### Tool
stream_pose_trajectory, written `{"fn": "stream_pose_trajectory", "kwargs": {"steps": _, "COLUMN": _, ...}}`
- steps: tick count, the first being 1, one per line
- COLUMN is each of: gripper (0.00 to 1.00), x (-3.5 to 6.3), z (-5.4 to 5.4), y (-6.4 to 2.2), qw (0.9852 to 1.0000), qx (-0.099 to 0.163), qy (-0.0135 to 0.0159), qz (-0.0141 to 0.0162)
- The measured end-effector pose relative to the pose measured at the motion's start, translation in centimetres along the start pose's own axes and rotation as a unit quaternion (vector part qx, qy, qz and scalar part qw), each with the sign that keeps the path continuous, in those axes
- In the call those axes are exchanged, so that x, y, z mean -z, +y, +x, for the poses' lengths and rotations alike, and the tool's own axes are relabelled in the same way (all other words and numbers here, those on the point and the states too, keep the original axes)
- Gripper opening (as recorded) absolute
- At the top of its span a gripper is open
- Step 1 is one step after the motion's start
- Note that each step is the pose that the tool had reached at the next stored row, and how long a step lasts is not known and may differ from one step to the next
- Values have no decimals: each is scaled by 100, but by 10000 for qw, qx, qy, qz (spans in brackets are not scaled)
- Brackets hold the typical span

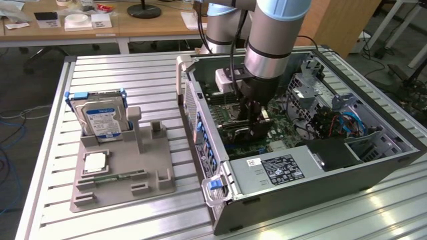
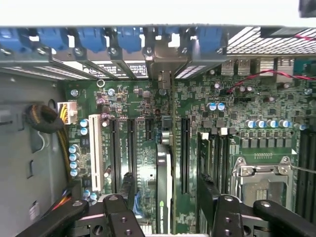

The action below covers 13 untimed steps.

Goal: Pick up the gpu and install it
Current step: 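Insert the gpu into the slot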

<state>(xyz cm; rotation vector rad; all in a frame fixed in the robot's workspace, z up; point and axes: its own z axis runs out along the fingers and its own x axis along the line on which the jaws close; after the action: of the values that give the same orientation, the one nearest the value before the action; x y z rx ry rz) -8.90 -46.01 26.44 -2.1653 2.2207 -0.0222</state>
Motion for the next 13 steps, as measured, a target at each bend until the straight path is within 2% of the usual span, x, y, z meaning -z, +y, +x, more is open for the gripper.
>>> {"fn": "stream_pose_trajectory", "kwargs": {"steps": 5, "gripper": 64, "x": 96, "z": -2, "y": -4, "qw": 10000, "qx": 0, "qy": 0, "qz": 0}}
{"fn": "stream_pose_trajectory", "kwargs": {"steps": 13, "gripper": 64, "x": 142, "z": -3, "y": -6, "qw": 10000, "qx": 0, "qy": 1, "qz": 0}}
